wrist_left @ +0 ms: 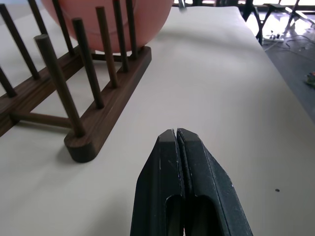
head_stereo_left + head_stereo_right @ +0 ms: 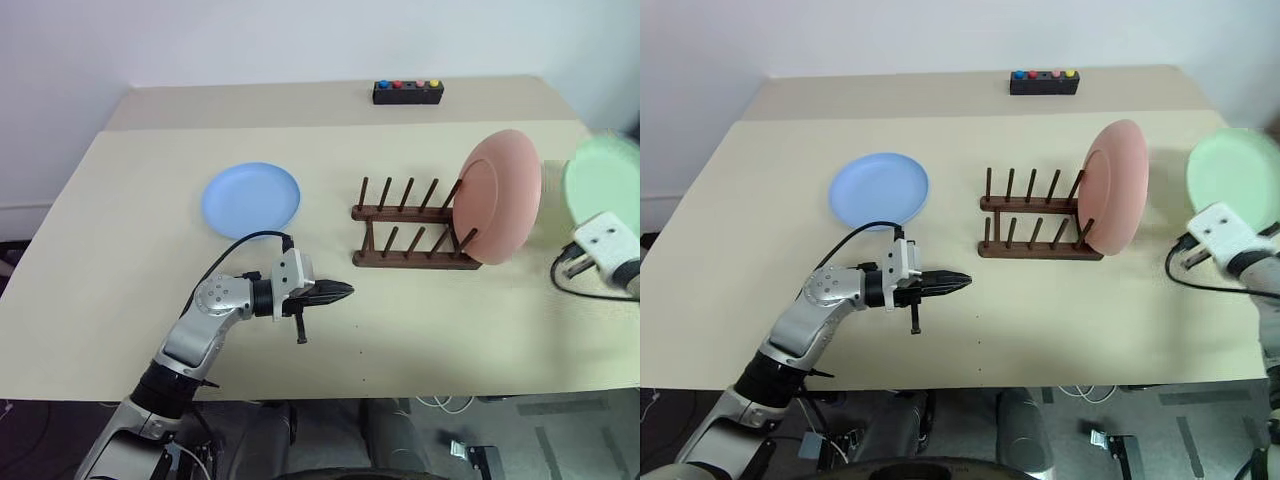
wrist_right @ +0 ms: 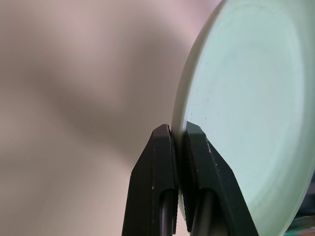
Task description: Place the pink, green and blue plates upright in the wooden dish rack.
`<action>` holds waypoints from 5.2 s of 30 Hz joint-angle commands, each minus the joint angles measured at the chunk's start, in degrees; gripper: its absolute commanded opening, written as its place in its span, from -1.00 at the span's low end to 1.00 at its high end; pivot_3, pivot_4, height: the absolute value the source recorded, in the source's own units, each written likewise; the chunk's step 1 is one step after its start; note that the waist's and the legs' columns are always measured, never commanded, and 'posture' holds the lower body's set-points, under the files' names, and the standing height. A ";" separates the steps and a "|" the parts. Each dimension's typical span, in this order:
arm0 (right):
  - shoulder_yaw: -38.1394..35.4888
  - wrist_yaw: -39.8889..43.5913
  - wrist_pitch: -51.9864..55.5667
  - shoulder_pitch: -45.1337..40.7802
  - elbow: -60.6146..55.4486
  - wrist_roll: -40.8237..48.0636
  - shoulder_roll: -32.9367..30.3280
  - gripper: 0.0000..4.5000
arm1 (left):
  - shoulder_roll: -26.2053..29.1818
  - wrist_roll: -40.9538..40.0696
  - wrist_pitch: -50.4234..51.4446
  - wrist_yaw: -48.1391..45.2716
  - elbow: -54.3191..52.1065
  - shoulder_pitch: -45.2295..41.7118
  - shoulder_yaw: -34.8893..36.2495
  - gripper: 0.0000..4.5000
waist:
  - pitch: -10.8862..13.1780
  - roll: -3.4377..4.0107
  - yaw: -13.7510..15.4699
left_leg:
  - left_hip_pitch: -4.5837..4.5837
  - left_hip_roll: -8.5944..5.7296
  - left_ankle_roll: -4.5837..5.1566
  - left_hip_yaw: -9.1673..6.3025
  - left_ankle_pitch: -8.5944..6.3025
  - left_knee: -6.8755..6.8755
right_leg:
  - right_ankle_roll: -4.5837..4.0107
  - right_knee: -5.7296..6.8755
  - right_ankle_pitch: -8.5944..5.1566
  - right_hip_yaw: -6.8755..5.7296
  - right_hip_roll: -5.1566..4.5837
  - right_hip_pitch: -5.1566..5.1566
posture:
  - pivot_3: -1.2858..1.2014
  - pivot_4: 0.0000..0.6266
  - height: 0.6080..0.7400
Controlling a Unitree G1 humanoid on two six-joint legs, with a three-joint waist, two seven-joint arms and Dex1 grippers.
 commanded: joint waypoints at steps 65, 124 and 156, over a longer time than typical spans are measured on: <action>-6.24 5.41 40.99 -0.09 -44.64 68.04 19.56 -0.98 | 1.06 -4.50 0.53 1.90 -4.90 0.61 6.92 -1.00 | 0.07 -0.22 0.52 | -0.11 0.02 0.01 -0.15 0.00 0.02 | -0.01 -0.01 0.01 -0.09 0.00 -0.03 | 0.03 -0.52 1.00; 1.30 14.35 32.72 -10.96 -51.53 46.08 5.21 0.54 | 0.10 -1.35 6.05 19.82 3.14 -6.19 17.69 0.48 | 0.09 -0.26 0.48 | -0.12 0.03 0.00 -0.15 0.00 -0.01 | -0.01 -0.06 0.00 -0.13 0.01 -0.06 | 0.03 -0.52 1.00; 22.06 16.79 28.42 -8.10 -54.19 19.76 12.04 0.54 | 4.99 12.81 36.98 40.51 57.56 -44.47 20.72 0.98 | 0.39 -0.87 0.37 | -0.27 -0.02 -0.02 -0.16 0.01 0.00 | 0.03 0.04 0.02 -0.16 -0.01 -0.26 | 0.03 -0.52 1.00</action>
